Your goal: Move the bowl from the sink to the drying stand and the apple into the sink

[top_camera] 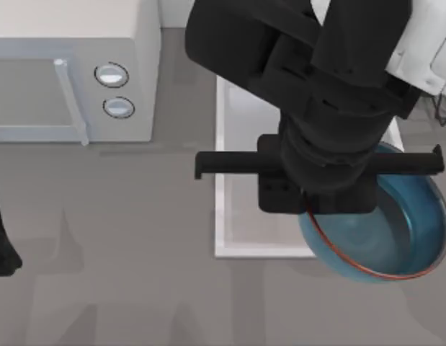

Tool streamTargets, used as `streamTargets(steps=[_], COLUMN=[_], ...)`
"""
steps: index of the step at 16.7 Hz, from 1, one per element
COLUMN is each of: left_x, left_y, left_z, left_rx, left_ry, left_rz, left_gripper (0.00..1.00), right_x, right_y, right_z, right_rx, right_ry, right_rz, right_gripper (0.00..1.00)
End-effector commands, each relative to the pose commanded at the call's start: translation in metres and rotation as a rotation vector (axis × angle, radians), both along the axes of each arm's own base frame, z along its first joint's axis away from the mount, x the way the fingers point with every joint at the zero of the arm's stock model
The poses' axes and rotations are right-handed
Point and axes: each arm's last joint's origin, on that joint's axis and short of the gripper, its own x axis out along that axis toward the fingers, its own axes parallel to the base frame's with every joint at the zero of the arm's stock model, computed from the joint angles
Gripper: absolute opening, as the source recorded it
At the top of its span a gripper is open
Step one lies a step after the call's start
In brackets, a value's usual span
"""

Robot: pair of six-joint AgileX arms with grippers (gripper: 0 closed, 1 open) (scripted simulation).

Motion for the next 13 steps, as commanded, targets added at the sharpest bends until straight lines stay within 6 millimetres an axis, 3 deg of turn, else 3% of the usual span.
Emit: streamTargets(steps=[3,6,10,13], left_x=[0.0,0.0,0.0,0.0], left_y=[0.0,0.0,0.0,0.0], left_z=[0.0,0.0,0.0,0.0], left_rx=[0.0,0.0,0.0,0.0], left_ry=[0.0,0.0,0.0,0.0], left_rz=[0.0,0.0,0.0,0.0], left_gripper=[1.0,1.0,1.0,1.0], right_x=[0.004,0.02,0.064,0.102], right_y=[-0.003,-0.024,-0.08,-0.141], right_z=[0.002,0.012,0.028,0.037], right_rx=[0.019,0.131,0.362,0.481], right_ry=[-0.004,-0.038,-0.208,-0.455], right_rz=[-0.004,-0.011,-0.031,-0.035], right_gripper=[0.0,0.0,0.0,0.0])
